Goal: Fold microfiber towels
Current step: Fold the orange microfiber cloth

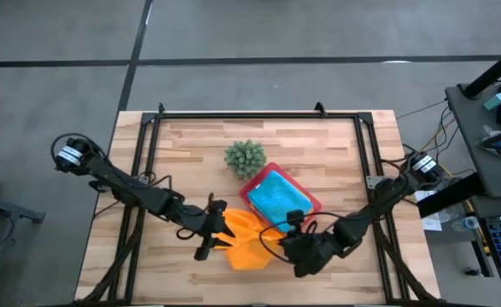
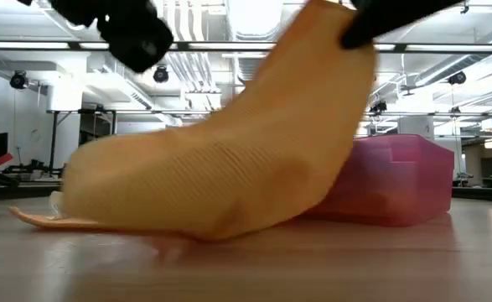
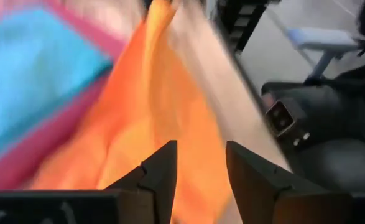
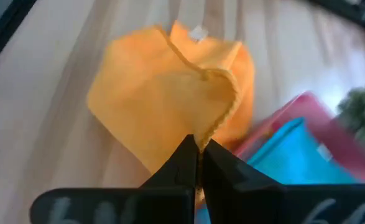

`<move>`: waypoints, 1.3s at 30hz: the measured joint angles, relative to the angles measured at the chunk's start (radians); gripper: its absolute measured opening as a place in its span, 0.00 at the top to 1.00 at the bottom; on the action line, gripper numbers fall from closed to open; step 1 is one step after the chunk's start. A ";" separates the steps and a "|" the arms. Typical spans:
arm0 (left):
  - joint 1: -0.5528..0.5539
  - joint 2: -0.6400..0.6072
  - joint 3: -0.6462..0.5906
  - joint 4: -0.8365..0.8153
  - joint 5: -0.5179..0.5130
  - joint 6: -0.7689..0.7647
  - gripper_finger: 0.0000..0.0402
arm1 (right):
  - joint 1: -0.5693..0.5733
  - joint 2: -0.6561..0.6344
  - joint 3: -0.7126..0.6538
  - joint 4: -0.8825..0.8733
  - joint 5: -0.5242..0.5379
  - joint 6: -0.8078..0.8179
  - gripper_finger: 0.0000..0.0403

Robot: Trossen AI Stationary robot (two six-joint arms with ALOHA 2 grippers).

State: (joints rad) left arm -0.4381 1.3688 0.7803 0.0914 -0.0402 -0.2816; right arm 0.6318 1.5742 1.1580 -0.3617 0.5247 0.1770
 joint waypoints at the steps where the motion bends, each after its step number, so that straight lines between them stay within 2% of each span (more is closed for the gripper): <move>1: -0.001 0.010 0.000 -0.021 0.000 -0.026 0.69 | 0.013 0.000 -0.001 -0.011 0.000 0.027 0.98; 8: -0.018 0.147 0.006 -0.012 0.014 -0.129 0.68 | 0.071 0.012 -0.007 -0.001 0.029 0.096 0.98; 13: -0.073 0.223 0.008 0.012 0.058 -0.153 0.58 | 0.076 0.012 -0.007 -0.002 0.071 0.116 0.98; 17: -0.128 0.266 0.008 0.019 0.029 -0.113 0.50 | 0.077 0.012 -0.007 -0.001 0.078 0.114 0.98; 23: -0.148 0.333 0.008 0.119 -0.062 -0.105 0.51 | 0.075 0.012 -0.007 0.000 0.083 0.115 0.98; 28: -0.146 0.377 0.012 0.164 -0.074 -0.089 0.57 | 0.075 0.012 -0.007 0.001 0.088 0.128 0.98; 32: -0.147 0.390 0.020 0.170 -0.071 -0.065 0.67 | 0.075 0.012 -0.007 0.001 0.105 0.128 0.98; 39: -0.146 0.346 0.025 0.120 -0.071 -0.051 0.97 | 0.076 0.012 -0.005 0.003 0.150 0.126 0.98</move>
State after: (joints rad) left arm -0.5846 1.7152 0.8055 0.2112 -0.1108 -0.3324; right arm 0.7077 1.5860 1.1528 -0.3591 0.6744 0.3035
